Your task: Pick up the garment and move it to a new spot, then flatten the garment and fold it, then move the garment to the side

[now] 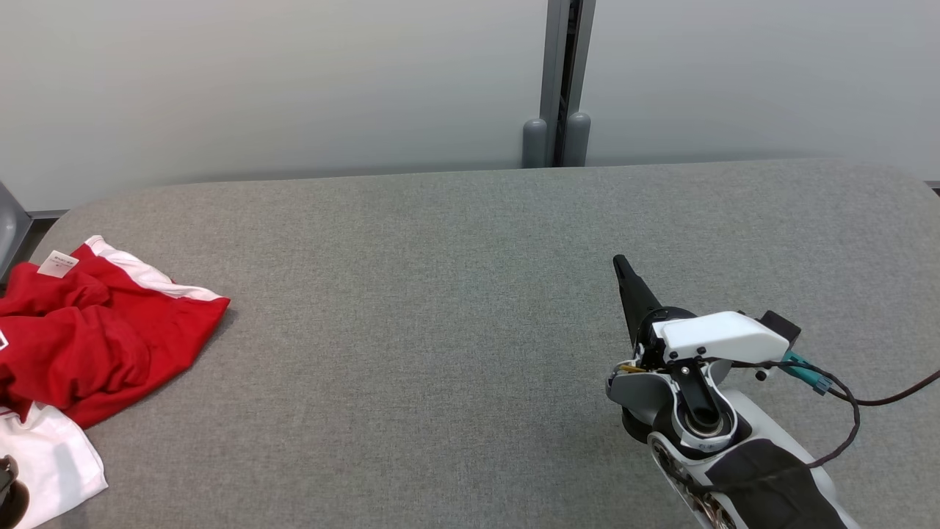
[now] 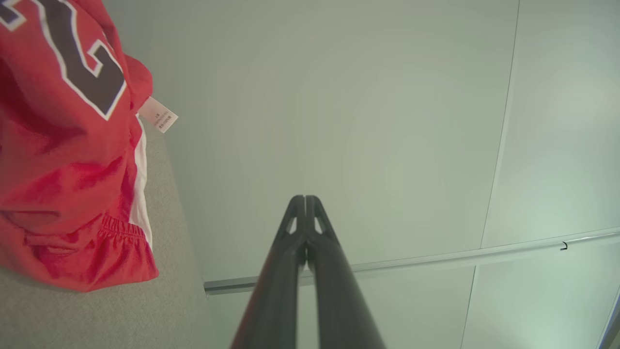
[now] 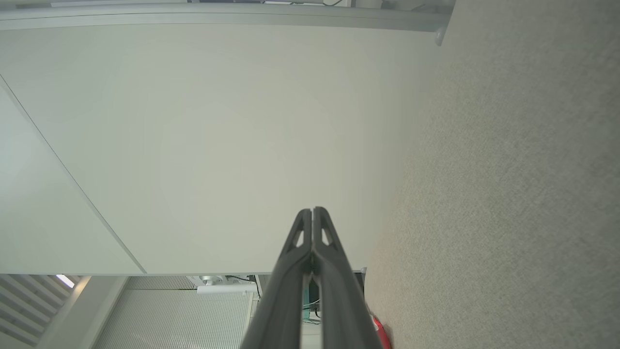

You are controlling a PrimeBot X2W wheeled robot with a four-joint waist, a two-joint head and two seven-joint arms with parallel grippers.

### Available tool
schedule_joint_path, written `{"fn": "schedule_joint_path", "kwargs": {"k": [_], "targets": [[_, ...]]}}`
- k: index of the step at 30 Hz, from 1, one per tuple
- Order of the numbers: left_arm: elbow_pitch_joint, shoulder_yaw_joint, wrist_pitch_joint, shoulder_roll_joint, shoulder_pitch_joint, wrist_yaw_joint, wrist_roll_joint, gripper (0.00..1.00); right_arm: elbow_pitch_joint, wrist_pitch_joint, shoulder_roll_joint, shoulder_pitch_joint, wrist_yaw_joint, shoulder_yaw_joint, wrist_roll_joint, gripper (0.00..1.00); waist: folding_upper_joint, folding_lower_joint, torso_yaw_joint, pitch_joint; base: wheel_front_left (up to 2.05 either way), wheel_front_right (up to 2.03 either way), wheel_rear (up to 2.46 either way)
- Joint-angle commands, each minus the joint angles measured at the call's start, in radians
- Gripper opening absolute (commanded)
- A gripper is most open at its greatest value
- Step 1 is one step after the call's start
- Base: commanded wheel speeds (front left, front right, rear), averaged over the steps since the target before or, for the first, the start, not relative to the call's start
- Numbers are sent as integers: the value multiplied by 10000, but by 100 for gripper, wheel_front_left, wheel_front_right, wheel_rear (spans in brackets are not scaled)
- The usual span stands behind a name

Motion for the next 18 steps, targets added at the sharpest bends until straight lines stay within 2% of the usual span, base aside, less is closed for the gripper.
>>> {"fn": "schedule_joint_path", "kwargs": {"k": [1,18], "targets": [[-17,-11,-27,27,1,-32,-42,0,-2,-38,-95,-75,32,17,33,0,0,0,0,0,0,0,0],[-17,-11,-28,27,1,-32,-42,0,-2,-38,-95,-75,32,17,33,0,0,0,0,0,0,0,0]]}}
